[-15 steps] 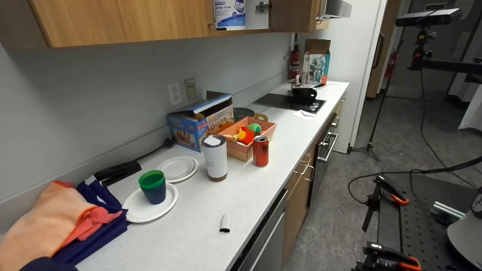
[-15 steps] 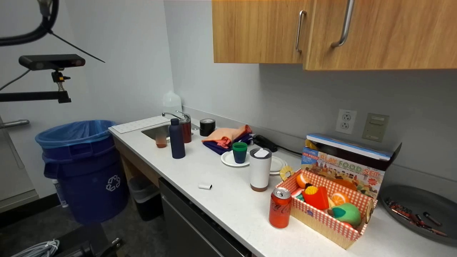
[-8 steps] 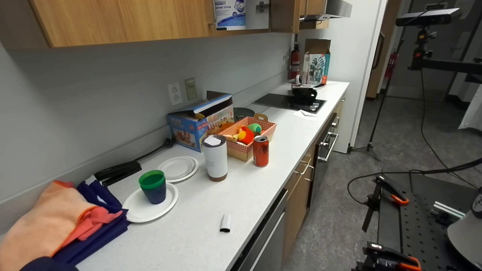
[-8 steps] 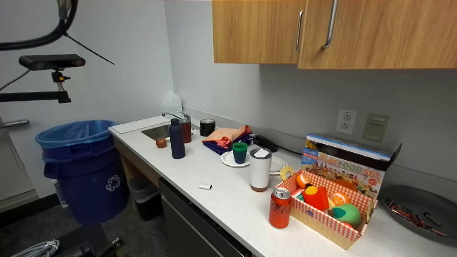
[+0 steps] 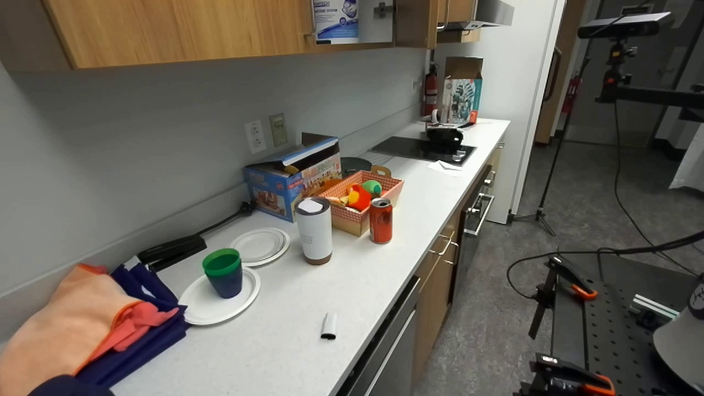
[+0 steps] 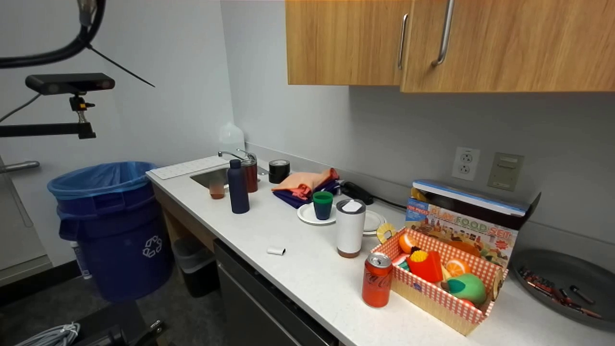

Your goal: Close the drawer

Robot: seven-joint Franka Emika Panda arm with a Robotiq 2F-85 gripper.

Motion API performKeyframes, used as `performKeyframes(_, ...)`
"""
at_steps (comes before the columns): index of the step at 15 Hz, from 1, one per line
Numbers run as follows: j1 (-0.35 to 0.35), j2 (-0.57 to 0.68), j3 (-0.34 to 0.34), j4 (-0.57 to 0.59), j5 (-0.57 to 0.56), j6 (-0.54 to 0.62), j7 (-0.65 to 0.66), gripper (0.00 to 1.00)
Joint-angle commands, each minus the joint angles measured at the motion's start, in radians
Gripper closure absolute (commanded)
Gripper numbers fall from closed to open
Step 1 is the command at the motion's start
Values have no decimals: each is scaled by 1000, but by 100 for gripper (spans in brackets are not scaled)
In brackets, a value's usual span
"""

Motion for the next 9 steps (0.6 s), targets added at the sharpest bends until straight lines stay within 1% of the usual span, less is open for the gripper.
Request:
performKeyframes(1,-46,18,33,11,45,8,-34,0)
performKeyframes(4,-7,29,17,45,150,23,-126,0)
performKeyframes(6,10,46,9,82,238,9,-198,0)
performKeyframes(9,7,89,20,150,364,-6,-275,0)
